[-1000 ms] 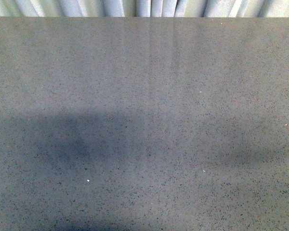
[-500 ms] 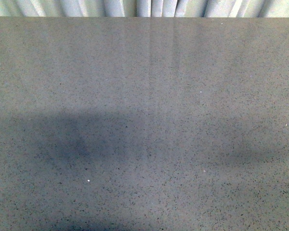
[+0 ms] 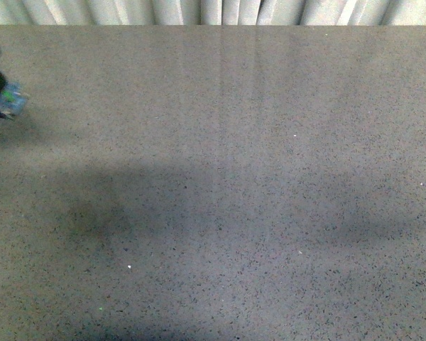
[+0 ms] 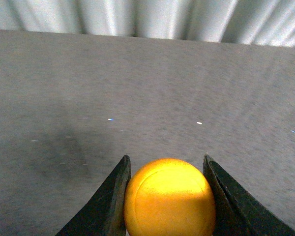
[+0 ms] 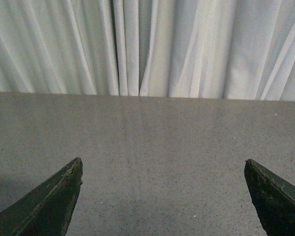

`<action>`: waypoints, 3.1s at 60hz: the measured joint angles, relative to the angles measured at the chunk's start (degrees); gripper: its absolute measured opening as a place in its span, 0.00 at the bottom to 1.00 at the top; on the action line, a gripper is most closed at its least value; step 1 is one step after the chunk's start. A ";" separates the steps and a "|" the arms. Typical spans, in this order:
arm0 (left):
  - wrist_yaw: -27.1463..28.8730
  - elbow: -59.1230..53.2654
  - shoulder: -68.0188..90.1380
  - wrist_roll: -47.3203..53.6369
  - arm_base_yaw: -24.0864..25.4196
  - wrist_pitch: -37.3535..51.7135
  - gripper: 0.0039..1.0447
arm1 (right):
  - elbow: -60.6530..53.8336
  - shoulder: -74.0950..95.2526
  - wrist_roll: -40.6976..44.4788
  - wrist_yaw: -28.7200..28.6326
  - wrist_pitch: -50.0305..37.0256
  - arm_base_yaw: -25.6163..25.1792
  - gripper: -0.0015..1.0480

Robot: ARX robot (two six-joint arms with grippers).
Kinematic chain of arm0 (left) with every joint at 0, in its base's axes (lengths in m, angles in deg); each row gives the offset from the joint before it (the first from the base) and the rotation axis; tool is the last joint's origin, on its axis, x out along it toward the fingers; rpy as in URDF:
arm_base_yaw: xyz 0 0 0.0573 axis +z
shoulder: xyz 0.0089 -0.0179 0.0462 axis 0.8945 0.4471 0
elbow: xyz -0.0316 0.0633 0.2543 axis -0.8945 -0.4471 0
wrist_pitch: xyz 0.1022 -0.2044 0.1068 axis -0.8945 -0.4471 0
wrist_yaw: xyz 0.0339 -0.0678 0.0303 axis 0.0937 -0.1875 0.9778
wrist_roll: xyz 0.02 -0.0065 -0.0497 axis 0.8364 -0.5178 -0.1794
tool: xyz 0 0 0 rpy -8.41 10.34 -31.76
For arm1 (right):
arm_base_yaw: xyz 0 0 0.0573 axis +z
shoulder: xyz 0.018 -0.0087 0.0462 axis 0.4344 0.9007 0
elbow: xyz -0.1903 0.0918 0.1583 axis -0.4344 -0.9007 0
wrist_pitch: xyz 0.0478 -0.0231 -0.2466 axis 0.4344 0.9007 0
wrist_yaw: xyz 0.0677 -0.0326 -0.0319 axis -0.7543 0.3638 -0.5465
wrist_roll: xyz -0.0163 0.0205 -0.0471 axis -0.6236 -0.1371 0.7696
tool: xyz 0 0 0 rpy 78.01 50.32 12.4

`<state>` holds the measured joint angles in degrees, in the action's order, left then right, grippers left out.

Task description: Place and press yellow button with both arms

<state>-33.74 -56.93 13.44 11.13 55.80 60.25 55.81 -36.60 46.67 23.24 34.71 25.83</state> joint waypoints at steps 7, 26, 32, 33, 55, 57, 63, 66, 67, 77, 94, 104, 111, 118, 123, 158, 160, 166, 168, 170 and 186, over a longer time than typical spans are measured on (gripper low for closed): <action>2.73 -0.44 5.95 -0.63 -7.91 2.91 0.33 | 0.00 0.00 0.00 0.00 0.00 0.00 0.91; 6.25 -3.04 15.87 -3.04 -15.82 9.11 0.33 | 0.00 0.02 0.00 0.00 0.00 0.00 0.91; 6.84 -3.72 17.35 -3.54 -16.41 10.36 0.33 | 0.00 0.00 -0.02 0.00 0.00 0.00 0.91; 6.86 -3.78 17.53 -3.61 -16.52 10.47 0.33 | 0.00 0.00 0.00 0.00 0.00 0.00 0.91; 6.78 -4.13 17.18 -4.61 -17.40 9.97 0.71 | 0.00 0.02 0.00 0.00 0.00 0.00 0.91; 6.38 -4.13 16.15 -4.61 -17.14 9.16 0.76 | 0.00 0.00 0.00 -0.02 0.00 0.00 0.91; 5.33 -4.07 11.63 -4.48 -15.54 6.34 0.90 | 0.00 0.00 0.00 0.00 0.00 0.00 0.91; 4.37 -3.87 8.70 -4.31 -14.29 4.44 0.93 | 0.00 0.00 0.00 0.00 0.00 0.00 0.91; 4.15 -3.76 7.93 -4.28 -13.92 3.96 0.93 | 0.00 0.00 0.00 0.00 0.00 0.00 0.91; -1.99 -2.56 -4.00 -4.22 -8.33 -3.72 0.91 | 0.00 0.00 0.00 0.00 0.00 0.00 0.91; 9.73 -13.57 -24.13 2.01 0.90 11.85 0.51 | 0.09 0.11 -0.13 0.07 0.13 0.00 0.91; 7.48 -18.45 -29.99 2.71 2.29 10.19 0.24 | 12.22 25.24 -5.03 -1.09 13.38 0.70 0.91; 5.29 -20.72 -33.75 2.78 4.22 8.46 0.05 | 18.71 42.66 -2.75 -1.11 1.27 3.72 0.91; 2.93 -22.47 -37.97 2.97 7.10 6.27 0.01 | 24.44 58.36 2.84 -1.60 -9.60 7.85 0.91; 2.80 -23.43 -40.54 2.97 7.39 4.79 0.01 | 29.29 69.24 6.56 -3.89 -15.10 11.19 0.91; 2.64 -28.11 -59.80 2.99 7.43 -9.07 0.01 | 61.70 109.53 17.75 -18.29 -15.30 31.30 0.88; 2.62 -28.11 -61.07 2.99 7.43 -10.25 0.01 | 62.49 110.38 17.40 -18.58 -15.43 31.52 0.84; 2.62 -28.11 -63.76 2.99 7.43 -12.85 0.01 | 63.69 112.39 15.69 -19.78 -15.56 31.85 0.68; 2.62 -28.11 -64.87 2.99 7.43 -13.90 0.01 | 63.95 112.96 15.10 -20.09 -15.56 31.91 0.61; 2.62 -28.11 -65.94 2.99 7.43 -14.93 0.01 | 64.30 113.57 14.56 -20.72 -15.50 31.98 0.54; 2.62 -28.11 -72.43 2.99 7.43 -21.33 0.01 | 66.20 116.93 11.54 -23.12 -14.36 32.28 0.06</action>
<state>-31.12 -85.04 -58.99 14.13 63.24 38.92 122.01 80.34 58.21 0.12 20.35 58.11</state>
